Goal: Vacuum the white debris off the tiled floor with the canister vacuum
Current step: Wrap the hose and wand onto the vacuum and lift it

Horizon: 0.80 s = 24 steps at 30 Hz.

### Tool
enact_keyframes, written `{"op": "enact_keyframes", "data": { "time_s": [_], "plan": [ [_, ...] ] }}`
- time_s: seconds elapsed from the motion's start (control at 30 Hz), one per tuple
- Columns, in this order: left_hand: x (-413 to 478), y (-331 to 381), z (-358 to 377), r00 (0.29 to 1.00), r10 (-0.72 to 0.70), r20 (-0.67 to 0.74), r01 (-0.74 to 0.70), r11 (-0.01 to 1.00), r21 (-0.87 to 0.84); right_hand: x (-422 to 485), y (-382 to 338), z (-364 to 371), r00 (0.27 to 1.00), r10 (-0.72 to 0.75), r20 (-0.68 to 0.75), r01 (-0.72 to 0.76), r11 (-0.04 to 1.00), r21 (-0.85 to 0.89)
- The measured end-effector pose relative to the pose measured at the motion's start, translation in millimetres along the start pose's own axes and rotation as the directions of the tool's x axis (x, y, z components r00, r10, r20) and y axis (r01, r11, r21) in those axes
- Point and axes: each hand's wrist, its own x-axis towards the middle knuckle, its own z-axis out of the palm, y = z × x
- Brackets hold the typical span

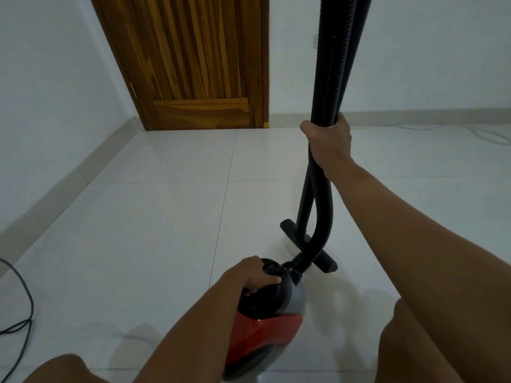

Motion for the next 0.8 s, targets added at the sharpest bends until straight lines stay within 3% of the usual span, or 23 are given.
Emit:
{"op": "enact_keyframes", "data": {
  "time_s": [0.27,0.47,0.8],
  "plan": [
    [-27,44,-75,0.983,0.001,-0.182,-0.019,0.995,-0.097,46,-104,-5,0.999,0.041,-0.002,-0.041,0.998,0.053],
    [-118,123,-198,0.965,-0.042,-0.260,0.007,0.991,-0.134,98,-270,-20,0.997,0.082,0.000,-0.082,0.994,0.078],
    [-308,197,-396,0.957,-0.124,-0.262,0.052,0.963,-0.264,161,-563,15,0.979,0.091,0.184,-0.100,0.994,0.040]
  ]
}}
